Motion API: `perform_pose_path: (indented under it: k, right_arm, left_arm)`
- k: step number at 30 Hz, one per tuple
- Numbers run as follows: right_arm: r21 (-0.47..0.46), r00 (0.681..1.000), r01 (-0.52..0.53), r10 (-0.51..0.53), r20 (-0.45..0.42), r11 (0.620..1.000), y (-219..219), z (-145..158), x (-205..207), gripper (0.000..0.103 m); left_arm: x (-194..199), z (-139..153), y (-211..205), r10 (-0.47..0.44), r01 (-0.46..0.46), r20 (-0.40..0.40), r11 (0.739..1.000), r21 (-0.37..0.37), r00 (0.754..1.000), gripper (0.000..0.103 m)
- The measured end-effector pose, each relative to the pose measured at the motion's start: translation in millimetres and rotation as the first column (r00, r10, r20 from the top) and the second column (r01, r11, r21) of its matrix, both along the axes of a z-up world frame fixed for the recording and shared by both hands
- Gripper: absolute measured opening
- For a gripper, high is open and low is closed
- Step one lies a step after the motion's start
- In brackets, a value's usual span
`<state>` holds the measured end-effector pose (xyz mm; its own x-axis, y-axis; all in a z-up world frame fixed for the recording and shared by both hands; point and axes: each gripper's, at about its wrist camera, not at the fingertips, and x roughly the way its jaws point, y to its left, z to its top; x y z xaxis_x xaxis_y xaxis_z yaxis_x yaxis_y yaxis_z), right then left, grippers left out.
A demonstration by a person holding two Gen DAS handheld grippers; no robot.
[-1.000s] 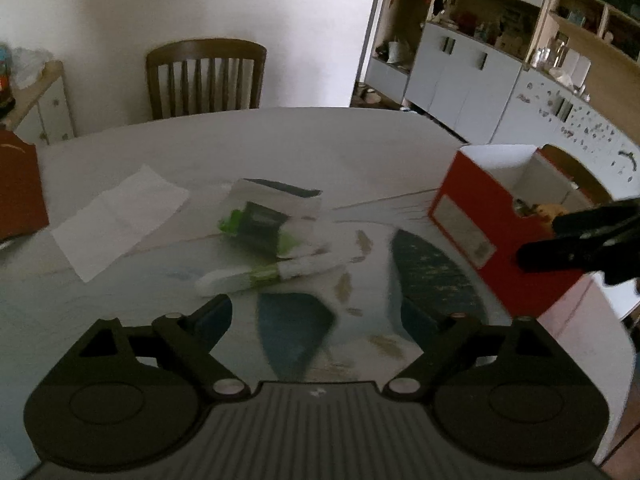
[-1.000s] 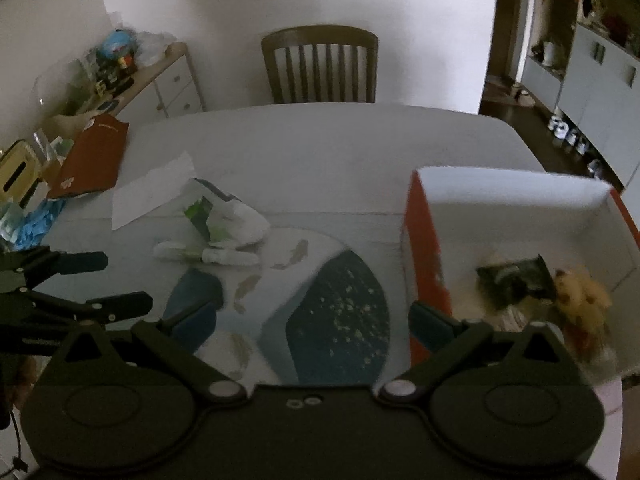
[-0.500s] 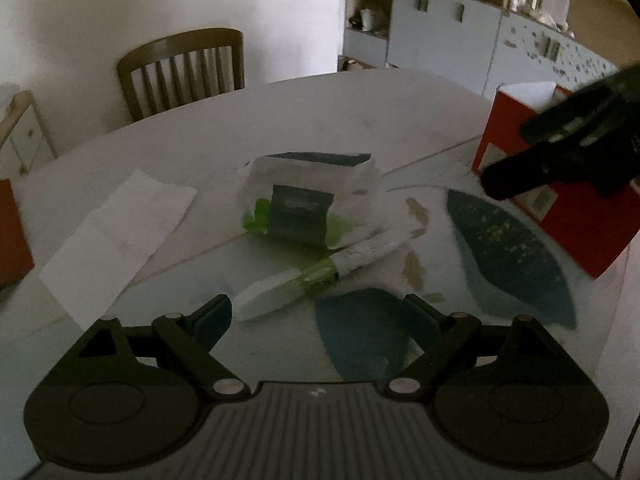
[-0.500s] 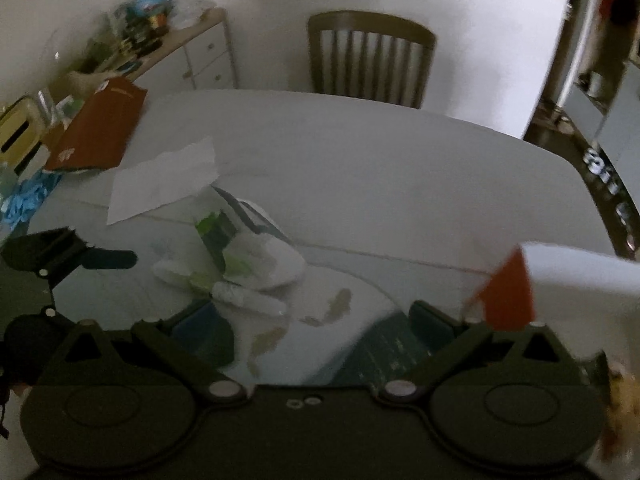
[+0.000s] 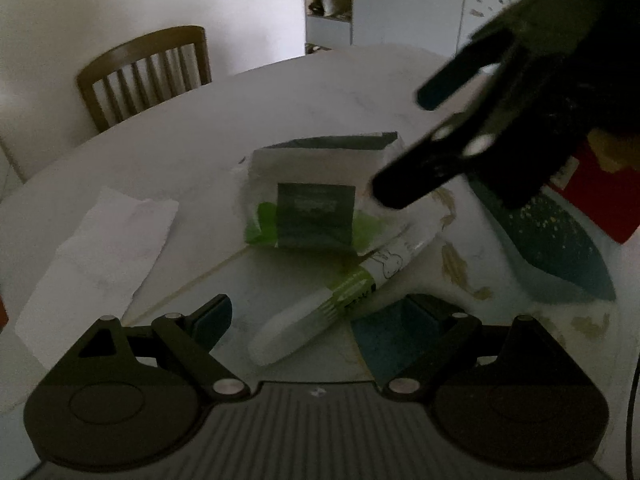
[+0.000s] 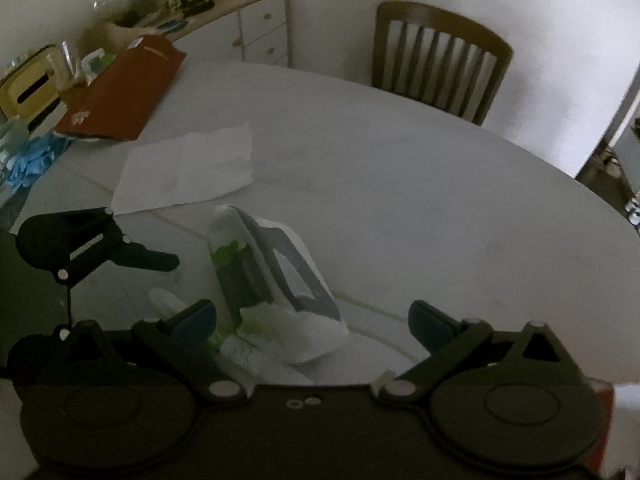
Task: Organize objects
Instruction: 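Grasp the green-and-white tissue pack with the right tool while the left tool grasps the swab tube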
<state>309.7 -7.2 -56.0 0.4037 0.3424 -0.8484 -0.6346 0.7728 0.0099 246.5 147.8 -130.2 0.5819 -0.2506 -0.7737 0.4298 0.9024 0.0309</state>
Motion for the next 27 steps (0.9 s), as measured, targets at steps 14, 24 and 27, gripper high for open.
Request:
perform_pose_path:
  k: [14, 24, 27]
  right_arm:
    - [-0.010, 0.996, -0.020, 0.019, -0.088, 1.000, 18.5, -34.0, 20.9, 0.084]
    - [-0.010, 0.996, 0.023, -0.024, -0.084, 1.000, 6.9, -37.1, 19.3, 0.056]
    - [-0.020, 0.996, 0.058, -0.059, -0.071, 0.998, -1.3, -36.2, 19.3, 0.050]
  left_arm:
    - [8.0, -3.5, -3.2, -0.050, 0.050, 0.004, 0.998, -0.021, 0.999, 0.068]
    - [7.9, 0.0, -19.5, -0.142, 0.142, -0.002, 0.990, -0.004, 0.990, 0.032]
    - [8.0, 0.0, -20.9, -0.139, 0.139, -0.007, 0.990, 0.000, 0.990, 0.031]
